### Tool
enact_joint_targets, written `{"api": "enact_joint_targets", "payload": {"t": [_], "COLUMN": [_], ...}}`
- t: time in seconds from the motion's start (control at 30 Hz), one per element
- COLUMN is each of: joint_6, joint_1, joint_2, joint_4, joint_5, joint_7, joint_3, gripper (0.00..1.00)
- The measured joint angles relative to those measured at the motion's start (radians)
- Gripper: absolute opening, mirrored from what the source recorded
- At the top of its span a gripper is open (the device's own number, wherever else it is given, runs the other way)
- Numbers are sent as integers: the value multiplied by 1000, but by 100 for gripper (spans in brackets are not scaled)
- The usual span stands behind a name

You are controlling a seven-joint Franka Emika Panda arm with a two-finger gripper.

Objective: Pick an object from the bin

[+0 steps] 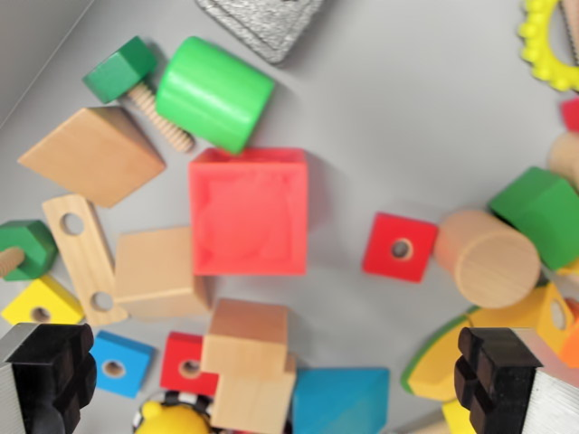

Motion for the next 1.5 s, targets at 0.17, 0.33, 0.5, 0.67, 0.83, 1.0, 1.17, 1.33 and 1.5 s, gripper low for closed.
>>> {"api": "enact_joint_targets", "payload": {"t": [0.17,0.33,0.5,0.67,0.83,1.0,1.17,1.33,1.5], "joint_6": [31,68,117,162,204,236,266,290,307], "joint_1": [18,27,28,33,43,51,59,68,75], "joint_2": [28,62,115,162,209,250,288,321,347], "joint_4": [-11,-15,-15,-14,-8,0,10,19,28], "joint_5": [-12,-22,-36,-48,-57,-64,-68,-69,-69], "joint_7": [-22,-25,-21,-14,-7,-2,1,2,3], "joint_3": [9,10,3,-4,-15,-26,-35,-44,-51], "gripper": [100,100,100,100,100,100,100,100,100]}}
